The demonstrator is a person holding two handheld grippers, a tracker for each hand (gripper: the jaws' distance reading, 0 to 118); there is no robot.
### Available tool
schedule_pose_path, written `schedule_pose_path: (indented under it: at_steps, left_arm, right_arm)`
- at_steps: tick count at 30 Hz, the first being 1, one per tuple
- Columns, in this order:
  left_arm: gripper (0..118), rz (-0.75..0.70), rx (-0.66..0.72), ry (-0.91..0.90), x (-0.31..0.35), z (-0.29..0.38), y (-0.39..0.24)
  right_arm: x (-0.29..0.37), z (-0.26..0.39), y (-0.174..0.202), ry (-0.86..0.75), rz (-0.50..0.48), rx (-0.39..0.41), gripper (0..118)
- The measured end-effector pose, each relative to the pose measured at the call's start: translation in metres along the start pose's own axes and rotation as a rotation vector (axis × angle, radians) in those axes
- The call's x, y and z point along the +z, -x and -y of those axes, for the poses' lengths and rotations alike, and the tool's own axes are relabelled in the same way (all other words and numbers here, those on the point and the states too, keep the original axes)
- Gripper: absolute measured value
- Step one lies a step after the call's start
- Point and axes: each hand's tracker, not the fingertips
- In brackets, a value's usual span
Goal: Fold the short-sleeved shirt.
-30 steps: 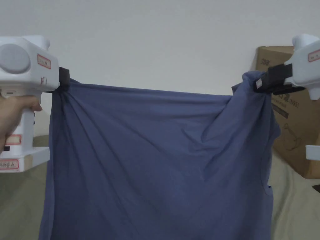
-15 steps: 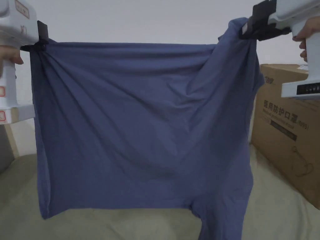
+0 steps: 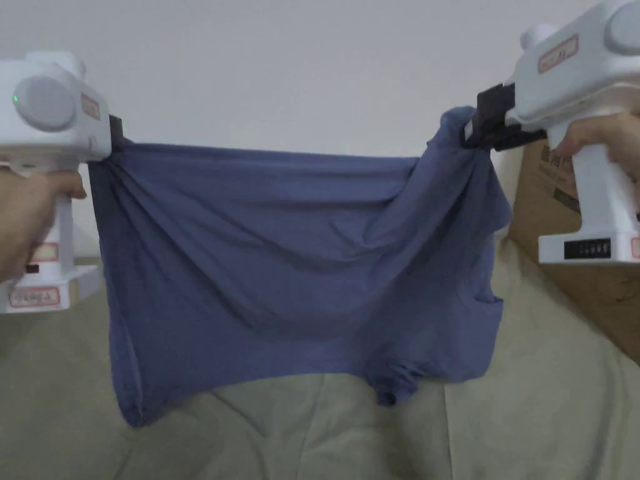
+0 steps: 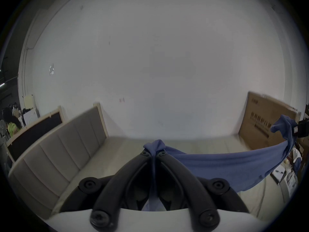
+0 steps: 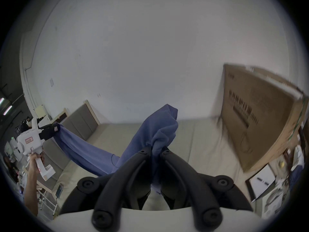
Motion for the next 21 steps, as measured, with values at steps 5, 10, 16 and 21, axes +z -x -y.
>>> schedule_pose_path:
  at_steps: [5,10,16,21]
  left_arm:
    - [1,0.005,-0.009,0.234,-0.053,0.124,-0.009]
    - [1,0.059,0.095,0.384,-0.052,0.225,-0.005]
    - [1,0.061,-0.017,0.458,0.010,0.289,0.013]
    - [1,0.084,0.011,0.460,0.091,0.323,0.040]
  right_arm:
    - [-0.086,0.110,-0.024,0.227,0.043,-0.026,8]
    - [-0.117,0.216,-0.044,0.372,0.017,-0.120,8]
    - [-0.077,0.305,-0.047,0.470,0.016,-0.070,8]
    - [0.011,0.352,-0.038,0.386,-0.057,-0.202,8]
